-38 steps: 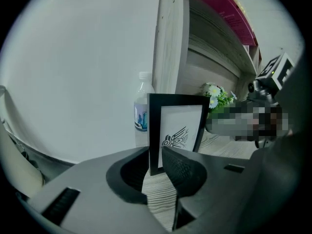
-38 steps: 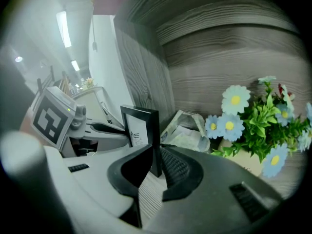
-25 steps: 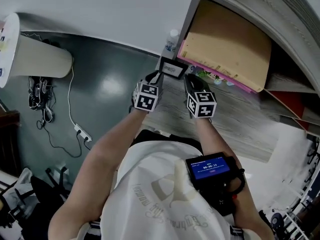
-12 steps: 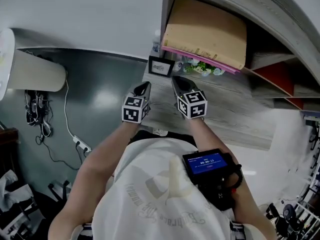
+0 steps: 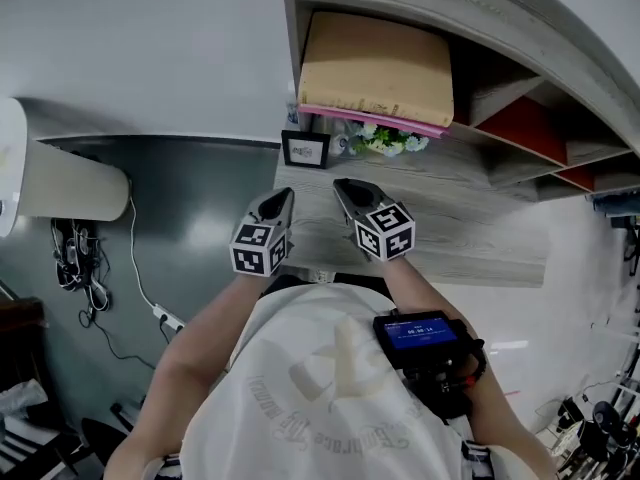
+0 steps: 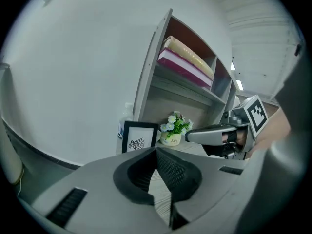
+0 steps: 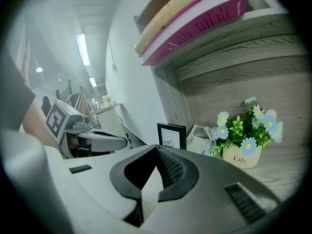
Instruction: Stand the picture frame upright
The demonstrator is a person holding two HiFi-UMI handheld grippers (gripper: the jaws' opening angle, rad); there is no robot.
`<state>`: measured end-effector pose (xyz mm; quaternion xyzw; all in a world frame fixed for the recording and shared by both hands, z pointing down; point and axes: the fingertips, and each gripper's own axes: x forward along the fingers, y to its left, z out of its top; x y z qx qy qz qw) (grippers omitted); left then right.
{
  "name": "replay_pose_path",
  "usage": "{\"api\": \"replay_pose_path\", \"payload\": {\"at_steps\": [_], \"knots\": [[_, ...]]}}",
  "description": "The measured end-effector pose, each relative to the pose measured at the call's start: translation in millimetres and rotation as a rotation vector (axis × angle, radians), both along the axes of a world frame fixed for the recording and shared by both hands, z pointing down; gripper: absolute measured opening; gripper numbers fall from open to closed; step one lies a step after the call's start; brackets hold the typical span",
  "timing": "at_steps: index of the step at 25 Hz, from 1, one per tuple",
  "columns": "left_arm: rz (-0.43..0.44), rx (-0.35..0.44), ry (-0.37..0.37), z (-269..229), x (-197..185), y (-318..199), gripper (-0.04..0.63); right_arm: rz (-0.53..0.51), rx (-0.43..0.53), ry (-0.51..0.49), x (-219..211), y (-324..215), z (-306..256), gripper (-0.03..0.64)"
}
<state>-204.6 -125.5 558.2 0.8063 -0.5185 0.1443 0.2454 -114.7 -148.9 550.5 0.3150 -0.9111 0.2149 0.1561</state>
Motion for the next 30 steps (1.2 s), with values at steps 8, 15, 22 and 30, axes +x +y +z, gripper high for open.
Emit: {"api": "replay_pose_path", "payload": {"at_steps": [8, 15, 22, 30], "knots": [[0.026, 0.007, 0.031, -8.3, -2.3, 21.9, 0.015, 0.024, 0.008, -0.044, 15.0, 18.5, -13.8, 0.003], [0.013, 0.011, 0.050, -10.5, -17.6, 37.0, 0.015, 0.041, 0.024, -0.053, 13.1, 30.2, -26.5, 0.003], [0.015, 0.023, 0.083, -14.4, -14.8, 52.2, 0.014, 0.025, 0.029, -0.074, 5.4, 43.3, -38.9, 0.003], [0.039, 0.026, 0.083, -15.3, -5.2, 64.0, 0.014, 0.011, 0.034, -0.076, 4.6, 56.2, -37.7, 0.003]]}}
